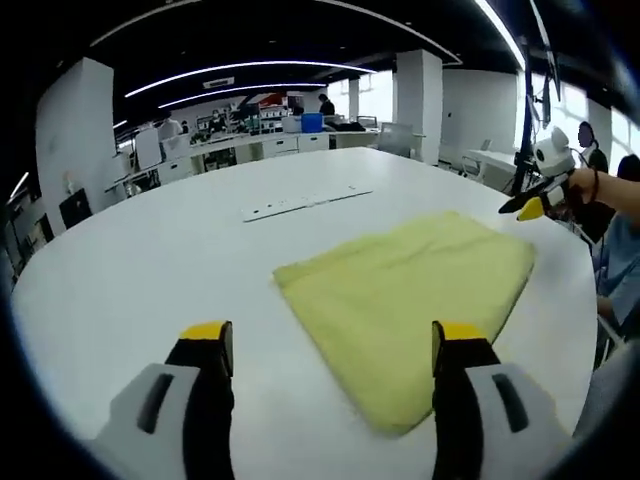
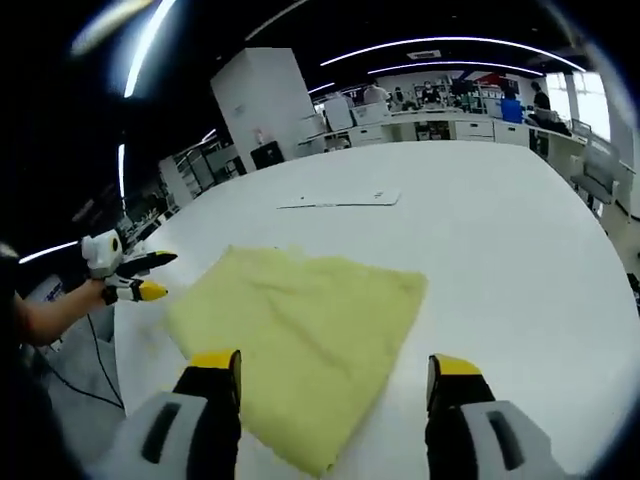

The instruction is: Fold the garment on the visible template until the final outline fits inside the template.

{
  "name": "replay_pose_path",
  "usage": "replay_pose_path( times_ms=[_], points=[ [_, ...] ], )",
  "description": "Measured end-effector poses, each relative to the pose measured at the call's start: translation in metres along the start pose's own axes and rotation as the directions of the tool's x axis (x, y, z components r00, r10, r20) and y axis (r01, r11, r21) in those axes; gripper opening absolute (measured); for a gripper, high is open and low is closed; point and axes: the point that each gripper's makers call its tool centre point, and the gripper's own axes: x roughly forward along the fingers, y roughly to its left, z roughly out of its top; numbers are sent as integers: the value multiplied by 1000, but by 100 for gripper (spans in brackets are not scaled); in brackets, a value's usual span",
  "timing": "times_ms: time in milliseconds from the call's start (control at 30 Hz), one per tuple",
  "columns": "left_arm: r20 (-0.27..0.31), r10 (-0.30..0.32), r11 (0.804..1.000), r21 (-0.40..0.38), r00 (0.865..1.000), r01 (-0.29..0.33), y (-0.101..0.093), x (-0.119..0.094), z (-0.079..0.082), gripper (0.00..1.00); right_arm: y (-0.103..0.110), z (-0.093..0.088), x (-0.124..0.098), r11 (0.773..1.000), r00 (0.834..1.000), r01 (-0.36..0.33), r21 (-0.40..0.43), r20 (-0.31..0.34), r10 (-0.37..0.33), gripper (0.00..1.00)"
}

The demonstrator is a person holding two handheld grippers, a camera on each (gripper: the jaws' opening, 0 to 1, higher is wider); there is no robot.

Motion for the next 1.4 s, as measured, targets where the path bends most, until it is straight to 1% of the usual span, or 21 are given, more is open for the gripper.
replay_pose_path(
  times_ms=[100,167,200,300,367,433,467,500,633,767,800,933,1033,1233,1333,1400],
  points=[
    [0,-18,1000,1,1000,18,-7,-9,-6,78,5,-11,-8,1000,1000,-7,-11,-13,7,73],
    [-2,-28,1000,7,1000,28,-10,-14,-9,73,9,-17,-11,1000,1000,-23,-16,-20,23,70],
    [-5,-31,1000,7,1000,31,-10,-16,-11,71,11,-22,-13,1000,999,-26,-11,-31,26,67],
    [-28,-42,999,18,999,42,-12,-22,-20,59,13,-32,-18,1000,999,-17,-16,-45,17,61],
    [-55,-51,998,28,997,52,-14,-26,-26,54,15,-37,-20,1000,999,-16,-14,-47,15,60],
    [-67,-44,998,35,997,46,-14,-31,-31,48,17,-42,-22,1000,999,-16,-10,-48,16,58],
    [-78,-42,999,28,996,44,-14,-32,-34,42,17,-45,-23,1000,999,-15,-10,-50,14,57],
    [-87,-42,999,18,995,44,-14,-33,-37,39,18,-47,-24,1000,999,-12,-10,-52,12,55],
    [-98,-36,998,-48,995,32,-16,-36,-49,37,19,-57,-27,1000,999,-3,-3,-52,3,50],
    [-126,-42,996,-82,991,32,-18,-35,-64,32,21,-63,-28,1000,999,3,-1,-53,-3,44],
    [-131,-42,996,-89,990,31,-18,-34,-67,31,18,-64,-26,1000,999,6,-4,-54,-6,42],
    [-117,-54,989,-144,992,37,-23,-33,-69,25,15,-70,-24,1000,998,7,-20,-58,-8,39],
    [-103,-65,981,-191,993,44,-26,-29,-70,23,13,-73,-23,1000,998,9,-22,-64,-10,37],
    [-94,-84,971,-230,992,60,-32,-24,-72,13,11,-73,-23,1000,998,7,-21,-56,-8,33],
    [-107,-86,973,-221,991,61,-34,-23,-74,10,10,-74,-21,1000,998,5,-30,-56,-6,30],
    [-97,-95,972,-225,991,71,-35,-22,-73,8,8,-77,-19,999,997,6,-49,-70,-9,27]
  ],
)
